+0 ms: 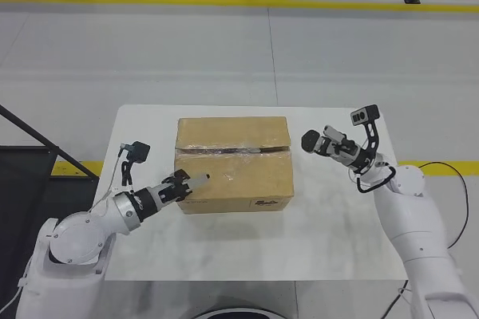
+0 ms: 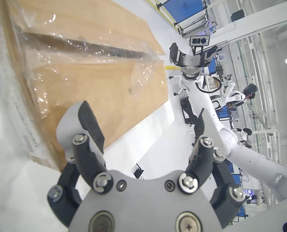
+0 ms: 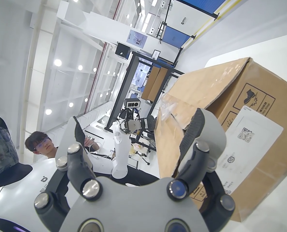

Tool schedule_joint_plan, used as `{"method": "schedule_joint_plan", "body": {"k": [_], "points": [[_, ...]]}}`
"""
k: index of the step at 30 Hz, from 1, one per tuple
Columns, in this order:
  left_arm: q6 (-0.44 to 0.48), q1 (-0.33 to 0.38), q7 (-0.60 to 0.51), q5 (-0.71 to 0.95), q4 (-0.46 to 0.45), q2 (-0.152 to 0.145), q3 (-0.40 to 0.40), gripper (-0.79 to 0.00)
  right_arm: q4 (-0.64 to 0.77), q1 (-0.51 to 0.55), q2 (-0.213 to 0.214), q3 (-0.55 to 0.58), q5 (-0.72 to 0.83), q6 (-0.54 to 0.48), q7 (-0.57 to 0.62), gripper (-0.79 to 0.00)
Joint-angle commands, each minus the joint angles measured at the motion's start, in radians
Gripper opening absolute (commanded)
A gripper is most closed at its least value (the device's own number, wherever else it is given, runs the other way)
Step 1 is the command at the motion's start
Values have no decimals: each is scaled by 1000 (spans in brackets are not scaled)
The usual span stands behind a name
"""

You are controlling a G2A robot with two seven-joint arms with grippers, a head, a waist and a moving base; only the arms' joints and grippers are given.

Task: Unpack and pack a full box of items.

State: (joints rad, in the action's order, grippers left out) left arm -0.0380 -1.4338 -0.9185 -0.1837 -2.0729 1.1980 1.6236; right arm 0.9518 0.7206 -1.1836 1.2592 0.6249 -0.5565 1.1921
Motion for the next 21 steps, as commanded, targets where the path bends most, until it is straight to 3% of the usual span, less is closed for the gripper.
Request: {"method": "schedule_joint_plan", "body": {"k": [1,8,16,21], "points": [[1,-1,23,9,1,1,-6,0,-11,-6,-2,-5,4,-2,2,0],[-9,55,90,70,21,3,-61,0,-44,-18,-8,-20,15,-19,11,0],[-86,229,92,13,158,7,-194,0,-64,-12,-5,-8,37,-39,31,0],[-113,293,75,20,202,10,-252,0,-61,-4,-1,3,44,-35,37,0]]}}
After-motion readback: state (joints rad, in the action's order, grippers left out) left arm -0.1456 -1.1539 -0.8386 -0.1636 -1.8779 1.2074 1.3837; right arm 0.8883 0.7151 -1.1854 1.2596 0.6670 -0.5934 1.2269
